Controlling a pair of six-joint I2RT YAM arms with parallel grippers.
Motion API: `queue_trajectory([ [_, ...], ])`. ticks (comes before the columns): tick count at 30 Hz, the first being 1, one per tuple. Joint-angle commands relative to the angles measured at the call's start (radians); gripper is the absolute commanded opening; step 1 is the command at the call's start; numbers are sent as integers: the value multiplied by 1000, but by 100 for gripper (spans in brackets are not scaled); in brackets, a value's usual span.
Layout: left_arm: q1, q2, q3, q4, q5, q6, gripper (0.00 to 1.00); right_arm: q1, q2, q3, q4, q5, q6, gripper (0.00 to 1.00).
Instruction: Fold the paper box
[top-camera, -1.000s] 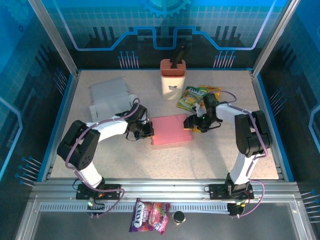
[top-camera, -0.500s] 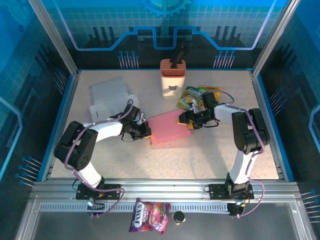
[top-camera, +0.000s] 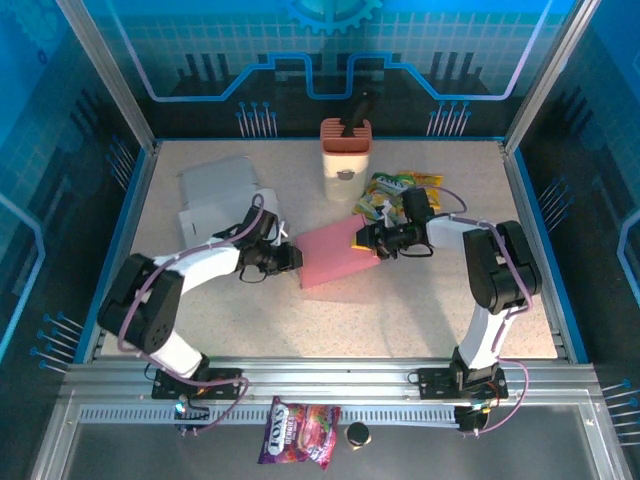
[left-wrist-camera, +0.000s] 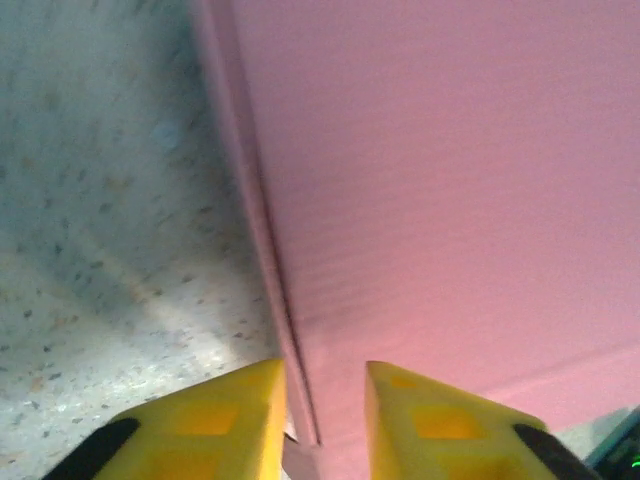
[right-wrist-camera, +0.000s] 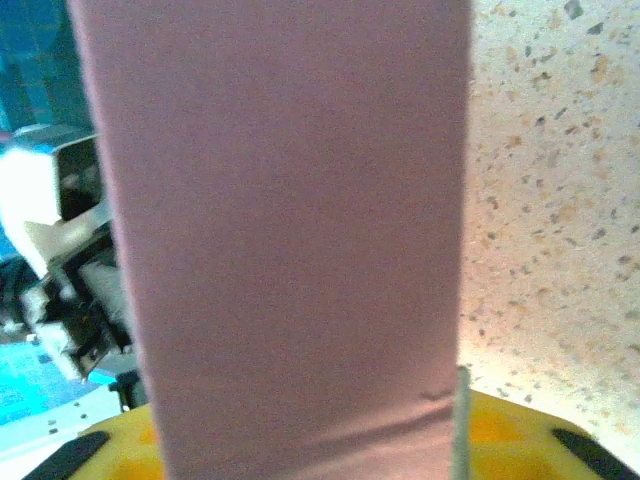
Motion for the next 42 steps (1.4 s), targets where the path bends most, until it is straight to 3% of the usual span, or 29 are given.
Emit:
queue_trajectory([
  [1, -84, -150, 26, -4, -65, 222, 33, -17, -77, -26, 5, -27, 120, 34],
  [5, -204, -194, 71, -86, -66, 490, 40, -38, -132, -49, -36, -28, 248, 33],
  [7, -281, -204, 77, -136, -130, 615, 41, -48, -156, -58, -77, -29, 300, 32],
  [13, -365, -232, 23, -119, -298, 800, 55, -83, -216, -89, -231, -71, 500, 30],
  [17, -374, -192, 41, -119, -333, 865, 57, -91, -252, -98, -350, -83, 589, 31],
  [19, -383, -176, 43, -111, -354, 894, 63, -97, -274, -134, -348, -94, 650, 31],
  [29, -390, -120, 35, -76, -359, 988, 65, -109, -260, -182, -420, -138, 755, 30],
  [36, -389, -58, 41, -22, -377, 1009, 63, -122, -206, -221, -461, -145, 742, 33],
  [42, -375, -3, 78, -12, -351, 1003, 56, -166, -136, -195, -492, -128, 684, 43],
])
